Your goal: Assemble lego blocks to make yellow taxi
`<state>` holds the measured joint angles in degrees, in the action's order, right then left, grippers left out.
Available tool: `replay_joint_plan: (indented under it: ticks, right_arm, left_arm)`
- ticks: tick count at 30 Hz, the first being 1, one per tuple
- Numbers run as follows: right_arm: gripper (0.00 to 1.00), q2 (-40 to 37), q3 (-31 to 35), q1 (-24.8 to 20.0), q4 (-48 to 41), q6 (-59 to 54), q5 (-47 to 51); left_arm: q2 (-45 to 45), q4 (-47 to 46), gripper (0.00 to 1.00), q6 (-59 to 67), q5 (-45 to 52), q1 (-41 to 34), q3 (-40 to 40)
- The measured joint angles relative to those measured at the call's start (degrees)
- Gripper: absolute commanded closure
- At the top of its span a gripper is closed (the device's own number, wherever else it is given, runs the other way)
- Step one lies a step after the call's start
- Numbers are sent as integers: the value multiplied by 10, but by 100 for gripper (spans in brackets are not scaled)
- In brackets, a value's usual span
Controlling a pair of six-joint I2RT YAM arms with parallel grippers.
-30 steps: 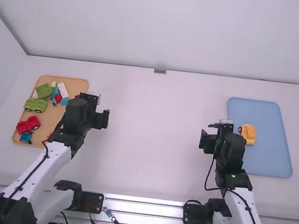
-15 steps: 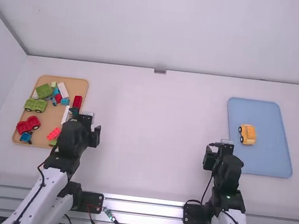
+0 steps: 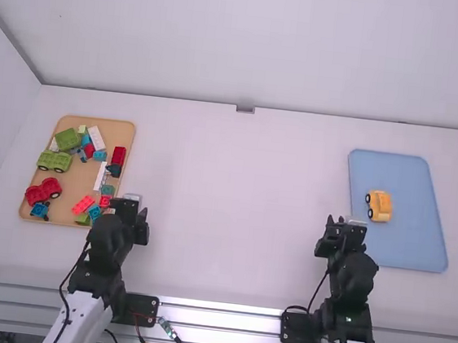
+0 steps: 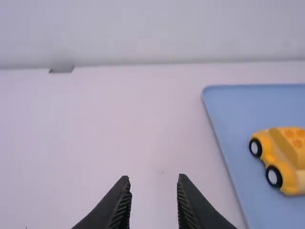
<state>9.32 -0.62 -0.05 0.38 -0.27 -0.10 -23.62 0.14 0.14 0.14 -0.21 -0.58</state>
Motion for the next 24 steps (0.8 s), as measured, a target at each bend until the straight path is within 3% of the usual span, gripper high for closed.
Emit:
replay_joint_plan:
  ticks: [12, 24]
  right_arm:
    - [96, -88, 0, 0, 0, -1, 0]
    - [100, -88, 0, 0, 0, 0, -1]
  left_arm:
    - [129, 0, 100, -2, 0, 0, 0]
    - [211, 0, 100, -2, 0, 0, 0]
